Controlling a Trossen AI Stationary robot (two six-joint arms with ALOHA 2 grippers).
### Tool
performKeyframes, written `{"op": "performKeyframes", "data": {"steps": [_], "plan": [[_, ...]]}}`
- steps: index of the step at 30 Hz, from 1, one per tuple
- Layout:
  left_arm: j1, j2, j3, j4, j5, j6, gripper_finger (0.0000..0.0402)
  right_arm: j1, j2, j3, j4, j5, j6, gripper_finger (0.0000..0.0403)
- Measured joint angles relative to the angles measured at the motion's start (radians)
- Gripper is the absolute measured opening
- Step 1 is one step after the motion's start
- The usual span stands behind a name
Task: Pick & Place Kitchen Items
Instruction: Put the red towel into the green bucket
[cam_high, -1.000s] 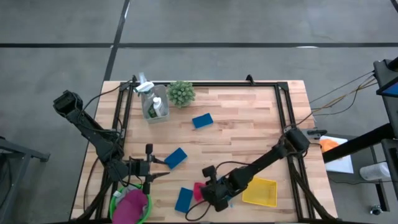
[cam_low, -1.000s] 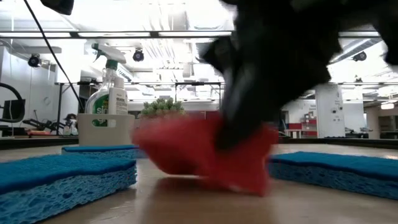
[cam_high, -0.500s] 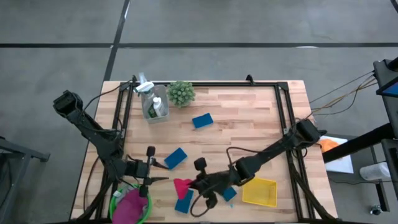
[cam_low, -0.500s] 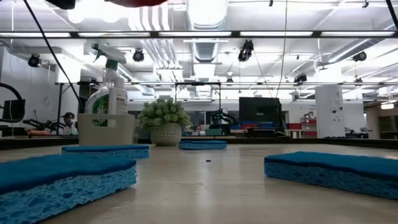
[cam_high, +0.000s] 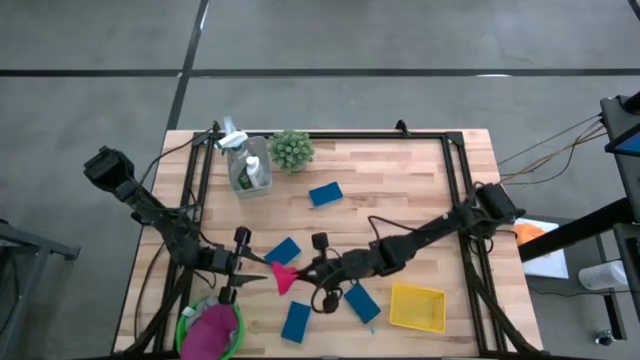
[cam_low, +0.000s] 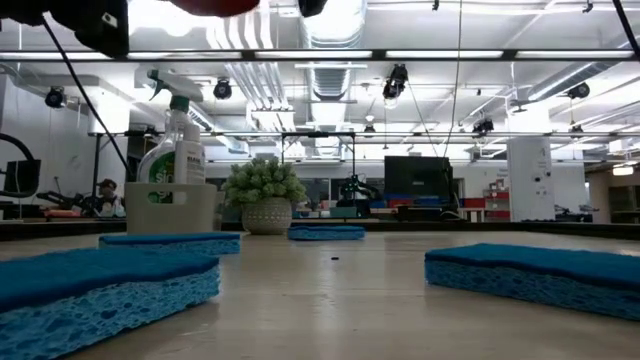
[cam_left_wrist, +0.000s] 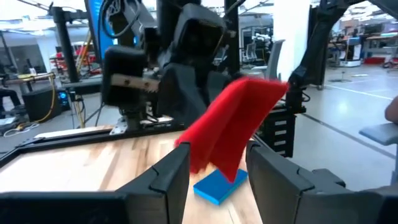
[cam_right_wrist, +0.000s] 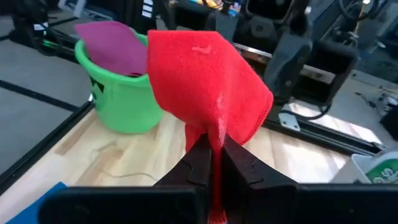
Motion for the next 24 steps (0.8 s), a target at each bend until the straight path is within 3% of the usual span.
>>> {"op": "performKeyframes", "data": {"steps": [8,11,19,24], "plan": [[0.000,0.000,0.021,-0.051,0.010,-0.012,0.0174,-0.035,0.001,-0.013,-0.013,-0.081,0.023,0.0018],[0.003,0.000,0.021,-0.051,0.000,-0.016,0.0204,-0.037,0.001,-0.013,-0.017,-0.136,0.035,0.0018],[0.008,0.000,0.021,-0.059,-0.004,-0.043,0.0305,-0.040,0.002,-0.012,-0.024,-0.146,0.045,0.0018],[0.035,0.001,0.021,-0.074,-0.004,-0.066,0.0339,-0.046,0.002,-0.012,-0.024,-0.145,0.045,0.0018]]}}
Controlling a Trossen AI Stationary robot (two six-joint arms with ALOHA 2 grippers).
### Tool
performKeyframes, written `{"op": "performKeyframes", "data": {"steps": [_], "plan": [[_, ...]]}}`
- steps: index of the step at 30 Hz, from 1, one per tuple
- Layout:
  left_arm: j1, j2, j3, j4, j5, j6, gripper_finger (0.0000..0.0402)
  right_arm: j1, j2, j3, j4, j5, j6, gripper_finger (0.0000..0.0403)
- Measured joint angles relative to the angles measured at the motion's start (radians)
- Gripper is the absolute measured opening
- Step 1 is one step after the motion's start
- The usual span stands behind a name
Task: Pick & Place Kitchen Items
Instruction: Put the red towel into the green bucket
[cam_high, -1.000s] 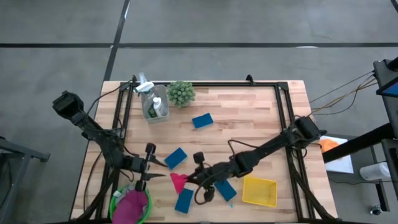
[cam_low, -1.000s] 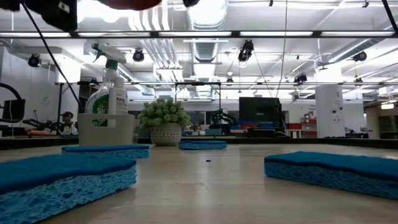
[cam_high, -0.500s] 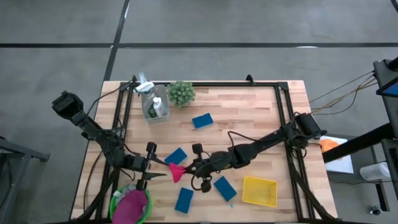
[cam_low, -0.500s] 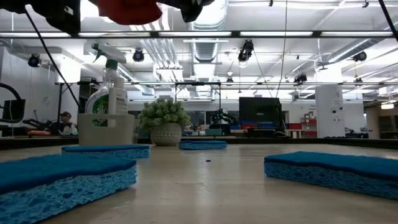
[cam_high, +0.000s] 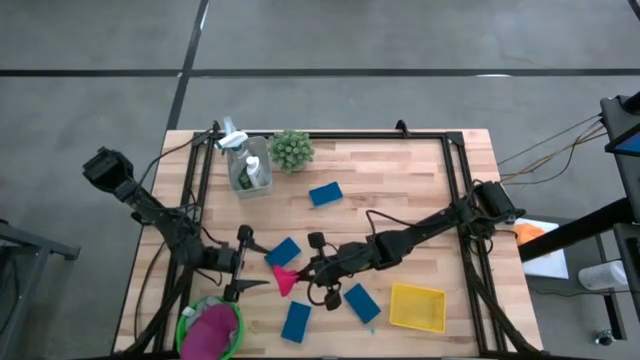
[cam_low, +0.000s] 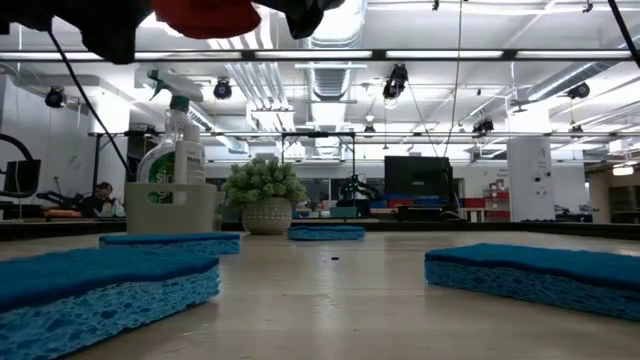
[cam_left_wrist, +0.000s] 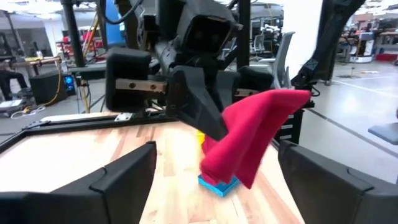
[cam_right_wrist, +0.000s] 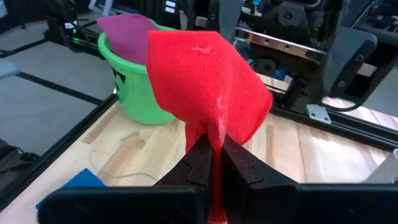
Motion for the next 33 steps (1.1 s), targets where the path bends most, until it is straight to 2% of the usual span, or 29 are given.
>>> {"op": "performKeyframes", "data": {"steps": [7,14,19,25,29,33], "plan": [[0.028,0.014,0.027,-0.027,0.035,-0.032,0.0343,-0.010,0.000,0.001,0.000,0.002,0.000,0.0018],[0.048,0.171,0.132,-0.030,0.087,-0.023,0.0308,-0.018,0.000,0.001,0.010,0.003,0.000,0.0018],[0.051,0.256,0.210,-0.031,0.084,0.051,0.0267,-0.017,0.000,0.002,0.016,-0.004,0.000,0.0018],[0.053,0.267,0.239,-0.042,0.057,0.067,0.0213,-0.016,0.000,0.002,0.016,-0.005,0.000,0.0018],[0.054,0.267,0.236,-0.043,0.036,0.070,0.0156,-0.016,0.000,0.002,0.012,-0.004,0.000,0.0018],[0.054,0.266,0.235,-0.055,0.020,0.076,0.0079,-0.016,0.001,0.002,0.007,-0.004,0.000,0.0018]]}}
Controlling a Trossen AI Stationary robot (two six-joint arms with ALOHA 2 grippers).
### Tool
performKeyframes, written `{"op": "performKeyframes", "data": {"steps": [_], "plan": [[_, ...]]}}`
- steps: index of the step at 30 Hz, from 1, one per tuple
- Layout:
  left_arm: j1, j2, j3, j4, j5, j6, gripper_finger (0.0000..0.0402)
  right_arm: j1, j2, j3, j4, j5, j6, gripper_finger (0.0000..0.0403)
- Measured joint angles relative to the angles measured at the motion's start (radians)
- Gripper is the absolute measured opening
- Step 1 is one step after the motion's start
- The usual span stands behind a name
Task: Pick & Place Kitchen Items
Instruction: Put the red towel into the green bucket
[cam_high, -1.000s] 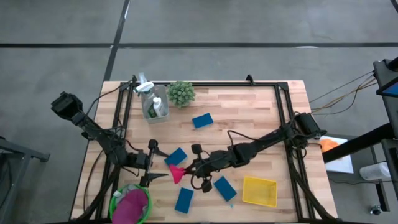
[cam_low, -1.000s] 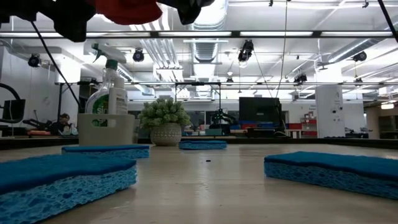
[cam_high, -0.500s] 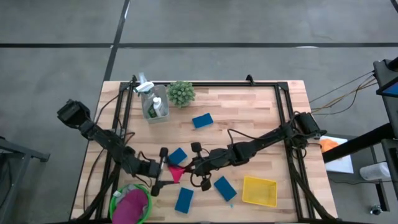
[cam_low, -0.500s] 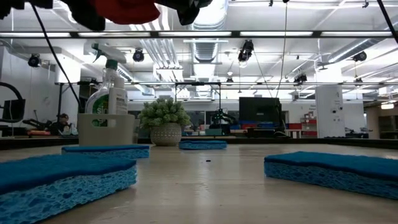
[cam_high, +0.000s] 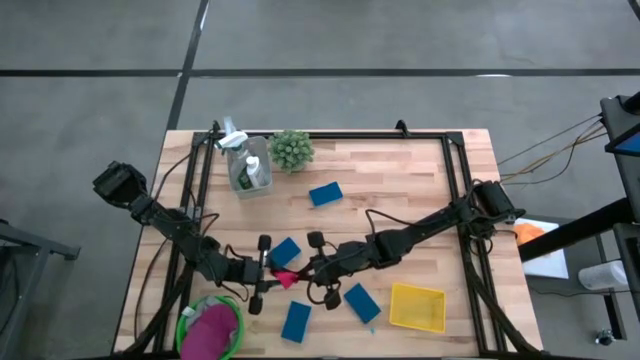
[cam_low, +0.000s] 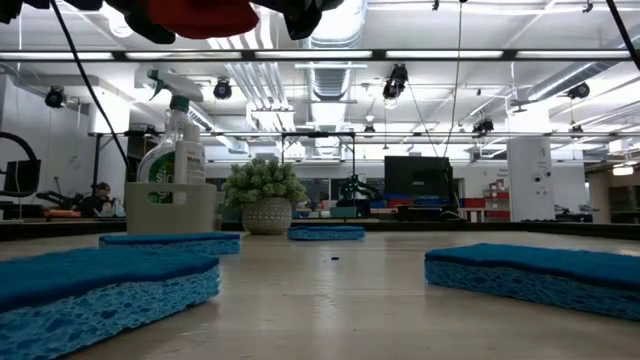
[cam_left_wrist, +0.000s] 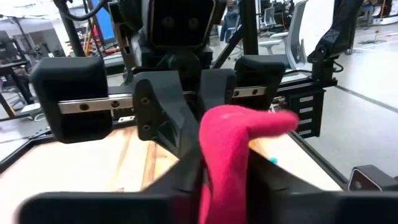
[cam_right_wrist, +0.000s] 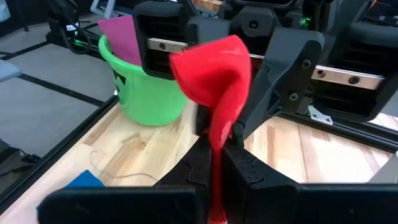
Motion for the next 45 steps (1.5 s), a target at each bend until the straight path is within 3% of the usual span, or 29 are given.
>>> {"op": "performKeyframes", "data": {"steps": [4,10,19,22,28,33,36,41,45], "plan": [[0.000,-0.001,0.000,-0.011,0.001,0.001,0.0013,0.000,0.000,0.000,-0.014,0.000,0.000,0.0018],[-0.004,-0.027,0.001,-0.056,0.001,0.000,0.0007,0.000,0.000,-0.001,-0.011,0.029,0.027,0.0018],[-0.065,-0.194,0.002,-0.302,0.001,-0.037,0.0005,-0.006,0.001,-0.002,0.019,0.066,0.034,0.0028],[-0.093,-0.248,0.001,-0.383,0.039,-0.038,0.0004,-0.008,0.001,-0.004,0.009,0.074,0.043,0.0071],[-0.152,-0.333,0.019,-0.515,0.019,-0.040,0.0004,-0.003,0.001,-0.007,0.014,0.059,0.010,0.0214],[-0.230,-0.389,0.117,-0.790,0.006,-0.104,0.0003,0.034,0.000,-0.051,0.144,0.044,-0.067,0.0309],[-0.292,-0.394,0.214,-0.984,0.015,-0.184,0.0003,0.054,-0.005,-0.127,0.334,0.040,-0.108,0.0336],[-0.402,-0.360,0.345,-1.248,0.011,-0.342,0.0003,0.068,-0.022,-0.331,0.767,0.040,-0.144,0.0342],[-0.478,-0.319,0.399,-1.306,0.051,-0.424,0.0003,0.068,-0.079,-0.461,0.866,0.059,-0.128,0.0341]]}}
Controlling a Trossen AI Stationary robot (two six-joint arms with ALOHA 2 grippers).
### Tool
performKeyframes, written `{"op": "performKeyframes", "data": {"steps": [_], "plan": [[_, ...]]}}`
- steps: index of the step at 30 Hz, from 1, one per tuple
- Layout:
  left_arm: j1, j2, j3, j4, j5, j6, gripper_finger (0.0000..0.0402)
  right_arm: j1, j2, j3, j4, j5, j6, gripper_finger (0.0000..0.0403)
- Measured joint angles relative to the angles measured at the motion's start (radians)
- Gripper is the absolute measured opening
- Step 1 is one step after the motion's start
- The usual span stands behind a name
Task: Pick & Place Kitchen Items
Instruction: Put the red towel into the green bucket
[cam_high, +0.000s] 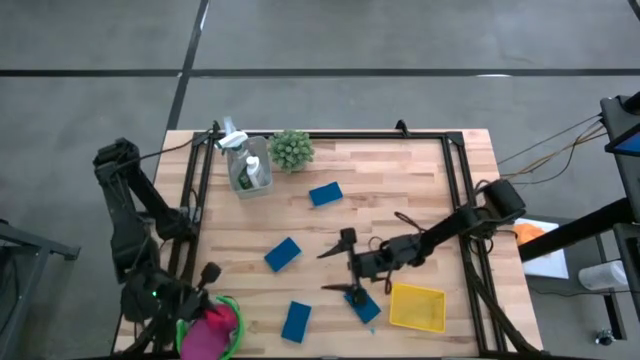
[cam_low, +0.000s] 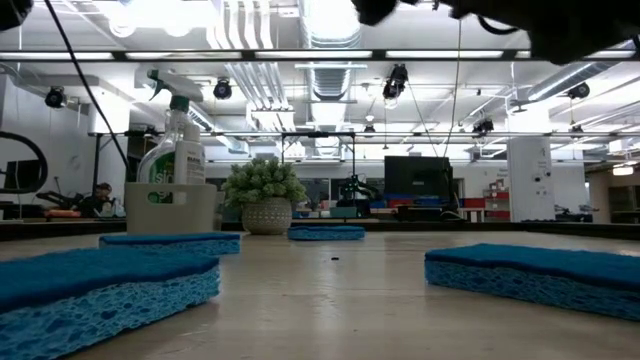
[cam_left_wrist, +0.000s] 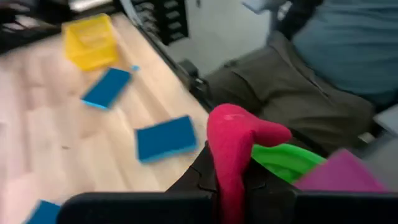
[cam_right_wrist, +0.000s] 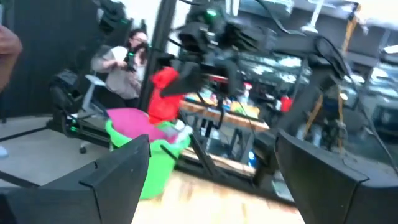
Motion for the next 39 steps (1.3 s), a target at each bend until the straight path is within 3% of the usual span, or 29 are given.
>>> {"op": "performKeyframes", "data": {"steps": [7,14,23,39], "plan": [[-0.059,0.077,0.025,-0.002,0.028,-0.082,0.0003,0.043,-0.101,-0.111,-0.015,0.089,0.056,0.0341],[-0.058,0.137,0.024,-0.014,0.063,-0.147,0.0002,0.099,-0.143,-0.122,-0.080,0.197,0.037,0.0340],[-0.058,0.204,0.023,-0.021,0.140,-0.215,0.0005,0.105,-0.143,-0.122,-0.100,0.215,0.034,0.0340],[-0.057,0.215,0.023,-0.020,0.143,-0.261,0.0175,0.105,-0.143,-0.122,-0.107,0.229,0.038,0.0340]]}}
